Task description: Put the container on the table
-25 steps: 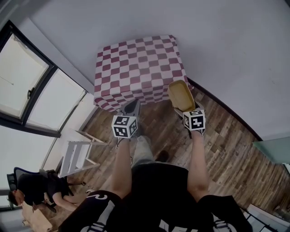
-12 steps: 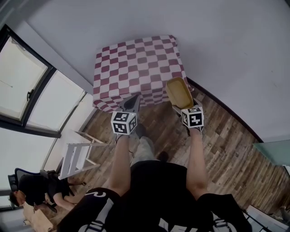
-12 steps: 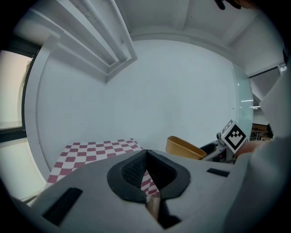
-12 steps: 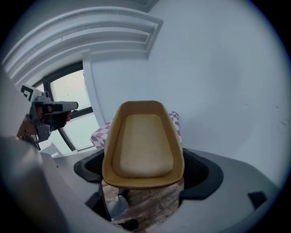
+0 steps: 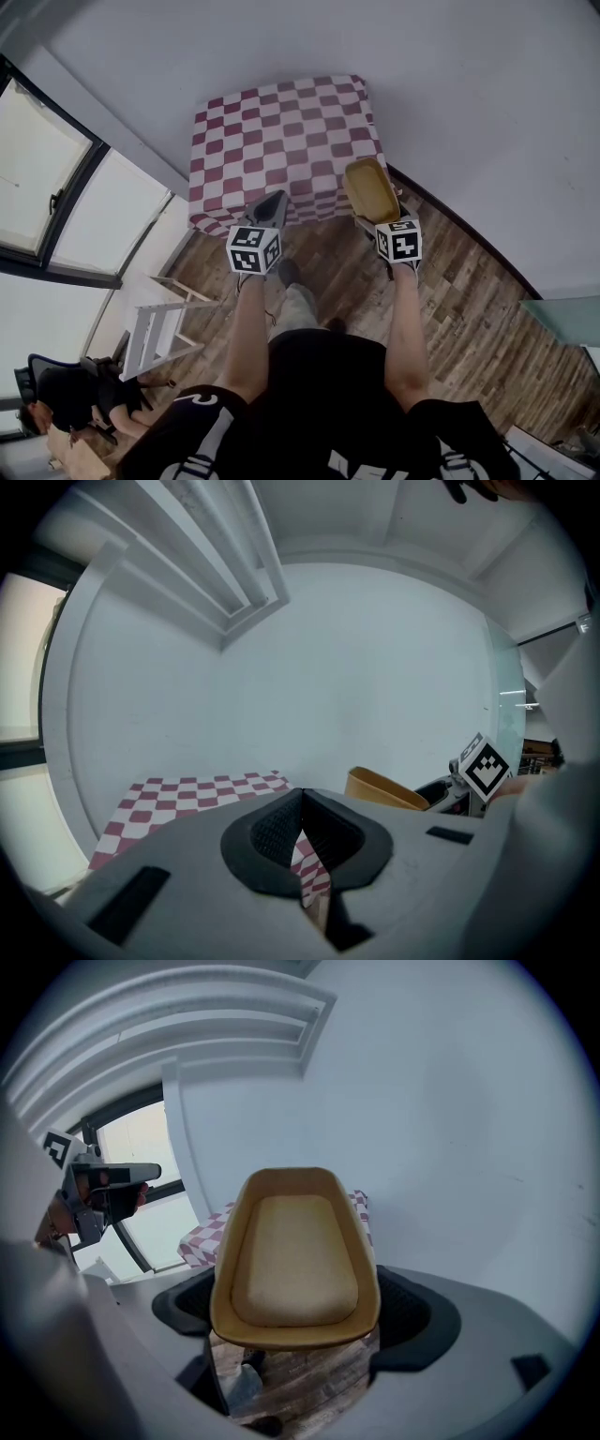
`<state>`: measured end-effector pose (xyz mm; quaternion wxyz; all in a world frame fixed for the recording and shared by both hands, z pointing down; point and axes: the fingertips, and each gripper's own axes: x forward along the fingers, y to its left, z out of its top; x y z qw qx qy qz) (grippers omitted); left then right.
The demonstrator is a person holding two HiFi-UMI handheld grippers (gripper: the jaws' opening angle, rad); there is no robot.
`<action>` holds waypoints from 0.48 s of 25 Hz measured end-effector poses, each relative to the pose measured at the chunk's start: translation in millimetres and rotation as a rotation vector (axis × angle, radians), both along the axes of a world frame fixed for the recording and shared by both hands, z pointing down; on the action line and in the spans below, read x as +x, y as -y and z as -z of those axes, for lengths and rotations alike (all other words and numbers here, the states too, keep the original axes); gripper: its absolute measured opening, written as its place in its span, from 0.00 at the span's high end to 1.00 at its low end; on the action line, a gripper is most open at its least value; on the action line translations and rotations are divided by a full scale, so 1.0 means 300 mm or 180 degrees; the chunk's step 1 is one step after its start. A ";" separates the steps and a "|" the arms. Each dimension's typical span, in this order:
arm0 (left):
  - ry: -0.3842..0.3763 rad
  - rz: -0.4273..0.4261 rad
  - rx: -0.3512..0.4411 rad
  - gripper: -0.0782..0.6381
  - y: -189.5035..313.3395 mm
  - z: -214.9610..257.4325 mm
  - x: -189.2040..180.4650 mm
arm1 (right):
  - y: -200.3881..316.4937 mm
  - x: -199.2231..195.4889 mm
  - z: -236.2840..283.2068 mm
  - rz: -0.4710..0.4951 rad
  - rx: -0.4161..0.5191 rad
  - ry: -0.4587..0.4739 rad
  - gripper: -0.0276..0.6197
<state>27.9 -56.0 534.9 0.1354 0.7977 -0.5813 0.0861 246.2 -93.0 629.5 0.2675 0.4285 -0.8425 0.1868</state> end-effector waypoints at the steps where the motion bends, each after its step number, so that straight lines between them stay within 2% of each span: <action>1: -0.0007 -0.0006 -0.0004 0.86 0.019 -0.001 -0.008 | 0.016 -0.008 -0.002 -0.0006 -0.0009 -0.0007 0.17; 7: -0.0142 -0.0005 -0.0036 0.86 0.169 -0.004 -0.084 | 0.141 -0.074 0.001 -0.0042 -0.0025 -0.0074 0.17; 12: -0.0188 -0.0120 -0.0105 0.86 0.310 -0.022 -0.120 | 0.253 -0.118 -0.001 -0.0128 -0.0070 -0.0128 0.17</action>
